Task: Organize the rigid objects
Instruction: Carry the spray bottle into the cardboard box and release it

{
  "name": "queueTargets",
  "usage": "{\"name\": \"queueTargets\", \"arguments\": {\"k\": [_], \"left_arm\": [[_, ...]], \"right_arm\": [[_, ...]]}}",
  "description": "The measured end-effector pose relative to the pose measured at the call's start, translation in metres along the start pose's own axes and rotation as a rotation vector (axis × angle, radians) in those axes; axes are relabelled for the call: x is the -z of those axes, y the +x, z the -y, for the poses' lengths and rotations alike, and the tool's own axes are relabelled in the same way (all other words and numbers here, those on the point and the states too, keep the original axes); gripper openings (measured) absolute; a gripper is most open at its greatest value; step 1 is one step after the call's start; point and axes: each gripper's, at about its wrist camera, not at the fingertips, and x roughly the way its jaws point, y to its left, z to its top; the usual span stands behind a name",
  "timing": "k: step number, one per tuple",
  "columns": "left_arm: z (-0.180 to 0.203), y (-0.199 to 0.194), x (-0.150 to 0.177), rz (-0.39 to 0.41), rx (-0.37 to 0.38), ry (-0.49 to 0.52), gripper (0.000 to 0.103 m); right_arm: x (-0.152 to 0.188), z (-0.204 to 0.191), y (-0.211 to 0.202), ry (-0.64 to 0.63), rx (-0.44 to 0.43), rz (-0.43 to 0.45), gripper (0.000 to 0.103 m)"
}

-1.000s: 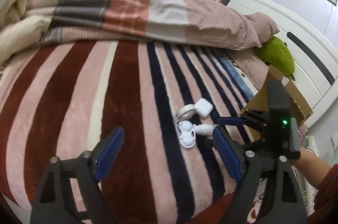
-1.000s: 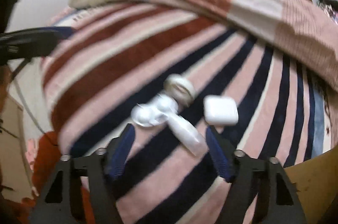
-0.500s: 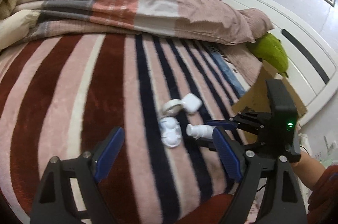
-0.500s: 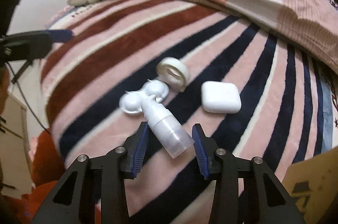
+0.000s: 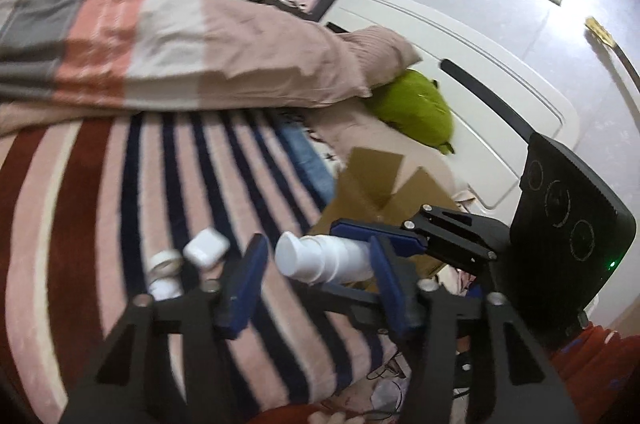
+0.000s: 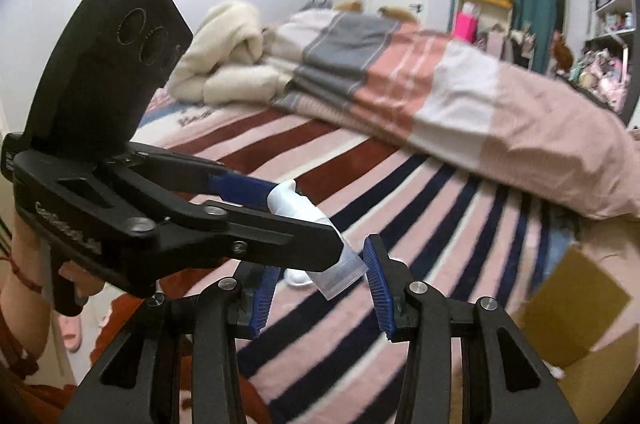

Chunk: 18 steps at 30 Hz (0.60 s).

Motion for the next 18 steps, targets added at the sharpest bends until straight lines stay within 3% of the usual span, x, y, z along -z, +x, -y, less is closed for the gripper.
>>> {"name": "queueTargets", "arguments": {"k": [2,8,18], "left_arm": [[0.018,0.013,-0.009,-0.008,0.022,0.029,0.039],[0.066,0.061,-0.028,-0.066,0.057,0.117,0.039],[0.102,0.133,-0.037,-0.179,0.117,0.151,0.039]], "right_arm": [[0.002,0.015,-0.016,0.023,0.021,0.020,0.038],[0.018,0.062,-0.050,0.096,0.084,0.043,0.038],[0.052,0.127,-0.078,0.174,0.183,-0.046,0.038]]}}
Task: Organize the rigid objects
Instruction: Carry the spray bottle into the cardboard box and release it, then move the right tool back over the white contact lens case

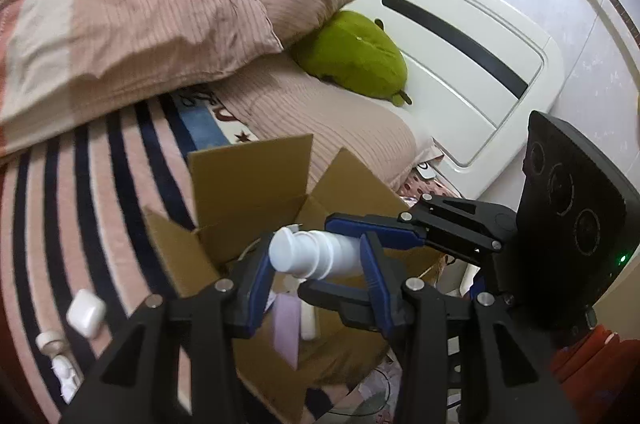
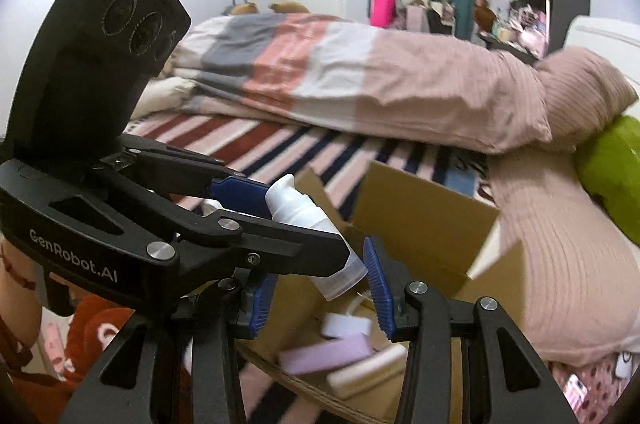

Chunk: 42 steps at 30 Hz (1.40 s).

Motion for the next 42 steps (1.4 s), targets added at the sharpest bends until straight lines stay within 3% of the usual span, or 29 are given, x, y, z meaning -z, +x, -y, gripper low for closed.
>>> {"name": "queueTargets", "arguments": {"k": [2,4,5,7,8,9,18,27,33,37,42], "left_arm": [[0.000,0.009,-0.002,-0.013,0.001,-0.006,0.041],[0.002,0.014,-0.003,-0.024,-0.029,-0.001,0.055],[0.003,0.014,-0.003,-0.020,-0.051,0.006,0.070],[0.005,0.012,-0.003,-0.004,-0.082,0.022,0.077],[0.005,0.011,-0.002,-0.003,-0.084,0.025,0.078],[0.005,0.009,-0.002,-0.001,-0.086,0.024,0.081],[0.004,-0.022,0.006,0.050,-0.168,0.037,0.086],[-0.033,-0.094,0.034,0.145,-0.239,-0.018,0.086],[-0.084,-0.153,0.070,0.205,-0.376,-0.101,0.086],[-0.125,-0.182,0.104,0.205,-0.479,-0.167,0.086],[-0.165,-0.191,0.142,0.182,-0.506,-0.261,0.086]], "right_arm": [[0.003,0.009,0.000,0.010,0.012,-0.015,0.038],[0.006,0.016,0.002,0.023,0.020,-0.033,0.038],[0.008,0.017,0.003,0.021,0.026,-0.038,0.039],[0.010,0.019,0.002,0.003,0.046,-0.040,0.061],[0.011,0.019,0.001,0.007,0.059,-0.031,0.077],[0.011,0.020,-0.001,0.017,0.063,-0.016,0.079],[0.007,0.022,-0.007,0.045,0.044,-0.030,0.079],[-0.015,-0.021,0.002,-0.001,0.025,-0.045,0.079],[-0.037,-0.080,0.027,-0.061,-0.082,-0.045,0.079],[-0.045,-0.123,0.059,-0.103,-0.187,-0.067,0.079],[-0.031,-0.161,0.119,-0.138,-0.283,-0.153,0.079]]}}
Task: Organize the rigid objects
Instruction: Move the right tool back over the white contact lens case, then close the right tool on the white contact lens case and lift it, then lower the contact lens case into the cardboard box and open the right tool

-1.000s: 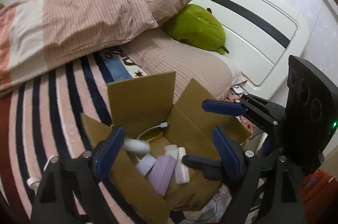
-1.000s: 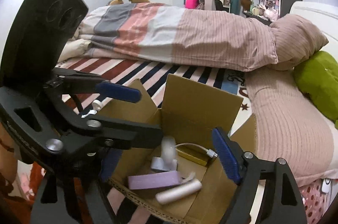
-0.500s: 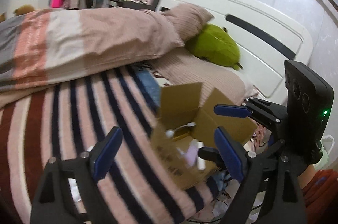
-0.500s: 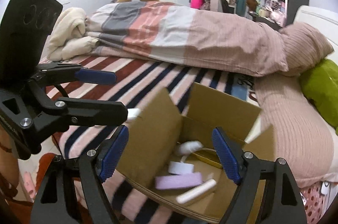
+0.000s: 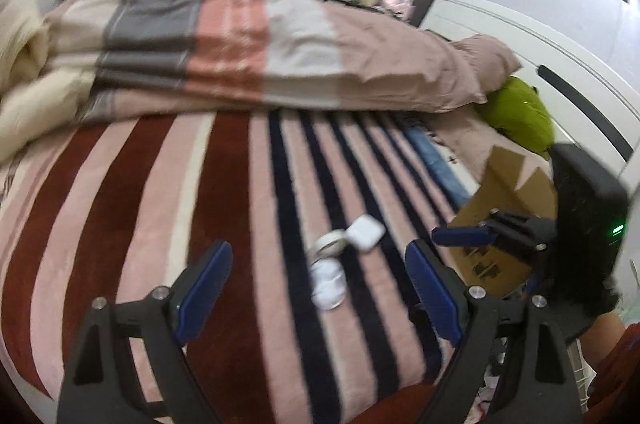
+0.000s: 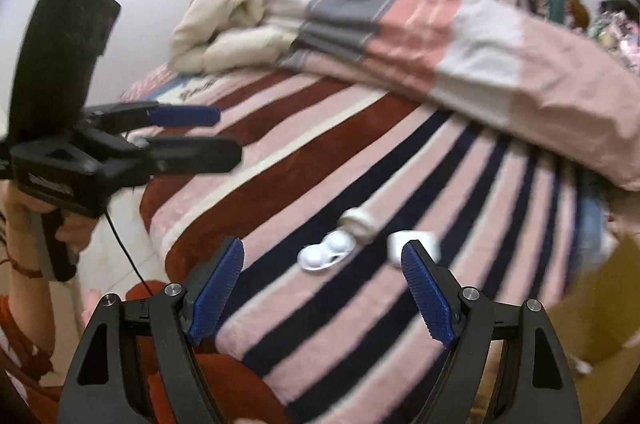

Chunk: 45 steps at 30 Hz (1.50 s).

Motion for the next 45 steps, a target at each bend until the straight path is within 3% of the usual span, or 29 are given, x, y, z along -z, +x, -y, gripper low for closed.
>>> {"name": "queueTargets", "arguments": {"k": [6,11,15,16,18,29,34,38,45], "left_arm": [[-0.032,0.017,0.024,-0.054,-0.022,-0.066,0.087],[-0.042,0.023,0.037,-0.080,-0.025,-0.098,0.086],[-0.041,0.025,0.041,-0.093,-0.022,-0.102,0.086],[-0.040,0.025,0.040,-0.094,-0.020,-0.102,0.086],[-0.036,0.025,0.040,-0.098,-0.008,-0.095,0.086],[-0.007,0.011,0.031,-0.075,0.051,-0.068,0.086],[0.028,0.006,0.014,-0.060,0.193,-0.029,0.086],[0.064,0.006,-0.008,-0.054,0.294,0.006,0.061],[0.141,0.019,-0.039,-0.056,0.367,0.117,0.040]], "right_arm": [[0.019,-0.003,0.084,0.000,-0.044,-0.111,0.079],[0.025,0.003,0.127,-0.023,0.002,-0.155,0.077],[0.028,0.009,0.133,-0.020,0.020,-0.127,0.053],[0.027,0.009,0.132,-0.024,0.020,-0.124,0.053],[0.027,0.008,0.131,-0.025,0.013,-0.121,0.026],[0.026,0.000,0.096,-0.048,0.002,-0.073,0.026],[0.019,-0.017,0.050,-0.084,-0.032,0.020,0.026],[0.010,-0.027,0.004,-0.117,-0.036,0.114,0.026],[0.014,0.005,-0.071,-0.073,0.047,0.229,0.026]]}}
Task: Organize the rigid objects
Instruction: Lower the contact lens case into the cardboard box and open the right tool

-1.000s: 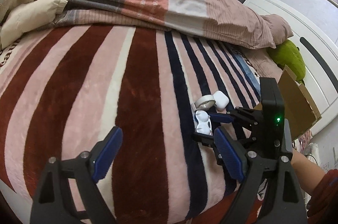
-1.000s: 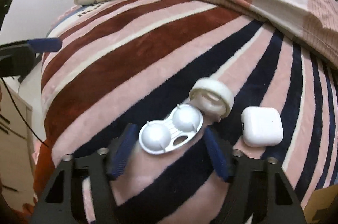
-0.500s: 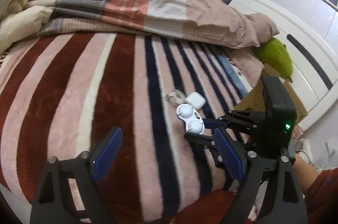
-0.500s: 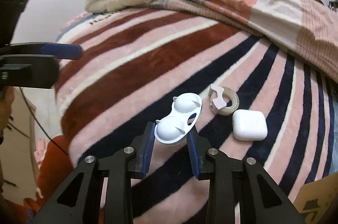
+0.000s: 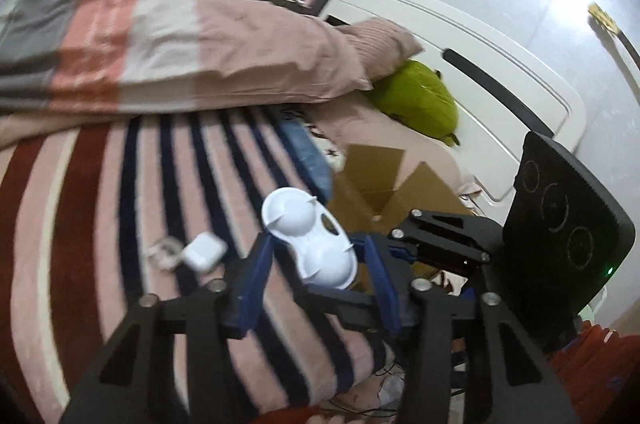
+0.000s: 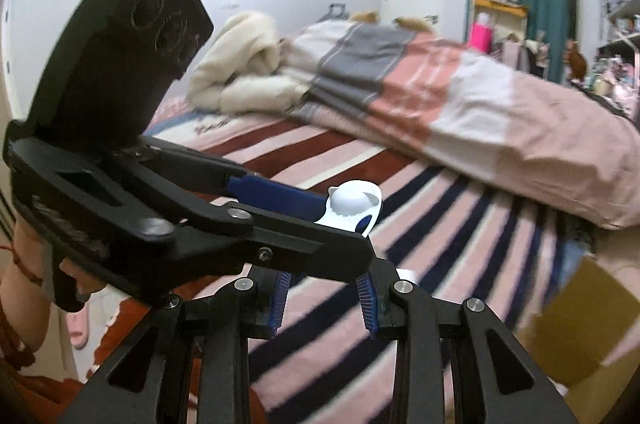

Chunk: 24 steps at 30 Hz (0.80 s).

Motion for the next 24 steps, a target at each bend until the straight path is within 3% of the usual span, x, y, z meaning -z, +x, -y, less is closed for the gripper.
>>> {"name": "queueTargets", "arguments": {"k": [10,18,19,20,21,23,24], "left_arm": [[0.080,0.084,-0.028,-0.105,0.099,0.122,0.033],[0.107,0.130,-0.031,-0.186,0.116,0.167,0.033],[0.108,0.132,-0.031,-0.188,0.111,0.170,0.034],[0.109,0.135,-0.031,-0.192,0.096,0.173,0.045],[0.110,0.136,-0.031,-0.189,0.075,0.176,0.060],[0.108,0.132,-0.031,-0.163,0.033,0.184,0.074],[0.108,0.132,-0.032,-0.158,0.024,0.187,0.076]], "right_arm": [[0.034,0.079,-0.074,0.113,0.164,0.030,0.026],[0.065,0.119,-0.096,0.193,0.231,-0.014,0.026],[0.067,0.122,-0.097,0.200,0.234,-0.024,0.026],[0.069,0.124,-0.098,0.206,0.236,-0.031,0.026],[0.070,0.126,-0.098,0.212,0.244,-0.039,0.031],[0.071,0.128,-0.097,0.217,0.288,-0.060,0.048],[0.071,0.129,-0.097,0.214,0.311,-0.065,0.051]]}}
